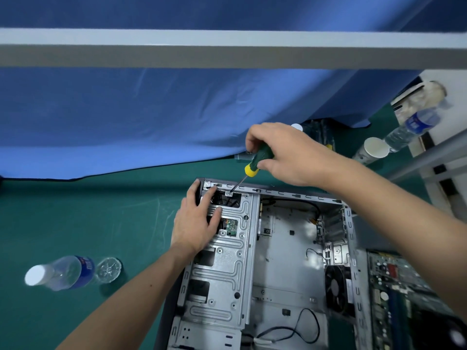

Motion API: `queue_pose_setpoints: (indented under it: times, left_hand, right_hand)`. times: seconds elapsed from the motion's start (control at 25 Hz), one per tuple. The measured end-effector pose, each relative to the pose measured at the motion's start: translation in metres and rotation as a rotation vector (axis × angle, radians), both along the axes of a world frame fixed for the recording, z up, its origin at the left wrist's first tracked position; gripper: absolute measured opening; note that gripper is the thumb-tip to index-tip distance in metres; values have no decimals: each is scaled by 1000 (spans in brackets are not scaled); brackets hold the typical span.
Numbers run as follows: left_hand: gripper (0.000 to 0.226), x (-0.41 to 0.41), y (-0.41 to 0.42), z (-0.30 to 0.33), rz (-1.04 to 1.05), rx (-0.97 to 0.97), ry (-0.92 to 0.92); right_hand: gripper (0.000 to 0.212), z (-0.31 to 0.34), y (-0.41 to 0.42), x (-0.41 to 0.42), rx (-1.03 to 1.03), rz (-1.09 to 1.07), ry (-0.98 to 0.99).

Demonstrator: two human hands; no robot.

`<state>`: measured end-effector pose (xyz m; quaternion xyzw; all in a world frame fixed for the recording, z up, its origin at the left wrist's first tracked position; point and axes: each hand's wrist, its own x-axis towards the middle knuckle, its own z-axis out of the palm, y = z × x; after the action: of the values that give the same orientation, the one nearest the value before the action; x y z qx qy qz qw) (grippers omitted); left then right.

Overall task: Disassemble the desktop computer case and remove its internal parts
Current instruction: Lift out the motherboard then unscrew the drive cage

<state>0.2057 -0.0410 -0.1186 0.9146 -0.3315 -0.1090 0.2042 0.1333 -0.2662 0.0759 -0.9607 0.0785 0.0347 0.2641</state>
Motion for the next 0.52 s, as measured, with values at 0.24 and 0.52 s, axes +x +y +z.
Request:
queue_pose_setpoints:
  times: [0.24,0.52]
  left_hand:
    - [56,-4,1,17,13,-73,55]
    - [49,-25,-10,62,-77,-258,251]
  right_hand:
    - [28,-19,-8,-58,290,-400,-124]
    - [28,-40,2,-107,581,-638,-180]
